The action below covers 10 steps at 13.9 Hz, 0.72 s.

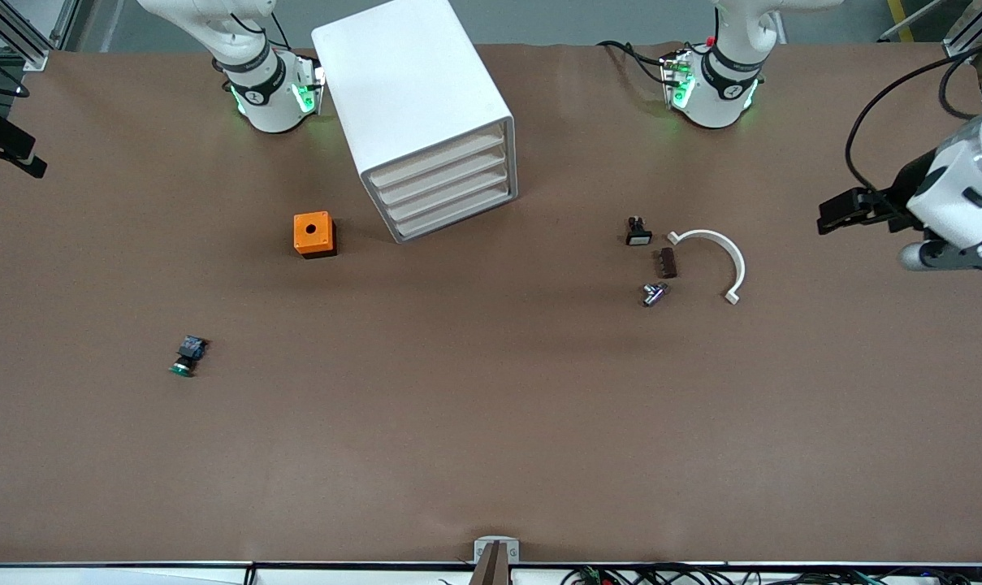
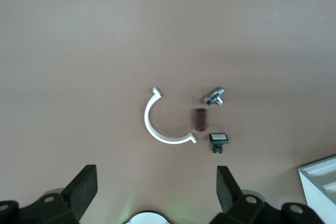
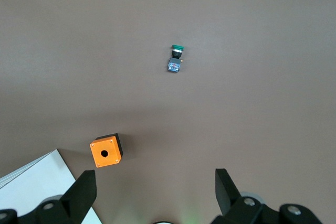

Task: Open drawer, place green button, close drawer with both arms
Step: 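Move the left gripper toward the front of the white cabinet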

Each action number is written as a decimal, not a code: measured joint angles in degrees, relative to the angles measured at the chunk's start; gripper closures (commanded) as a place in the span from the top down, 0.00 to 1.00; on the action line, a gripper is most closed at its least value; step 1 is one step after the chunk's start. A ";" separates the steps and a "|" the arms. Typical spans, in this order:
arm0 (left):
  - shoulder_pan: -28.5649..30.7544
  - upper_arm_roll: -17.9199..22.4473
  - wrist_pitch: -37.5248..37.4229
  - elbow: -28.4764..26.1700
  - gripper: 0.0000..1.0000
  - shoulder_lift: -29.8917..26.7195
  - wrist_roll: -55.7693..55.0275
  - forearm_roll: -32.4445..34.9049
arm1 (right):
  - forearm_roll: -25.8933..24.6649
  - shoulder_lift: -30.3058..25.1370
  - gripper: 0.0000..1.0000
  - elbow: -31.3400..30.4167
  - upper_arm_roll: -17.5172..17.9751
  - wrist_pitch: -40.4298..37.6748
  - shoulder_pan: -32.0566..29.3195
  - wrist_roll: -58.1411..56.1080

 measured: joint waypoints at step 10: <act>-9.47 -0.54 3.77 -0.22 1.00 15.42 -7.79 -9.19 | 0.00 0.00 1.00 -0.08 -0.03 -0.04 0.00 0.01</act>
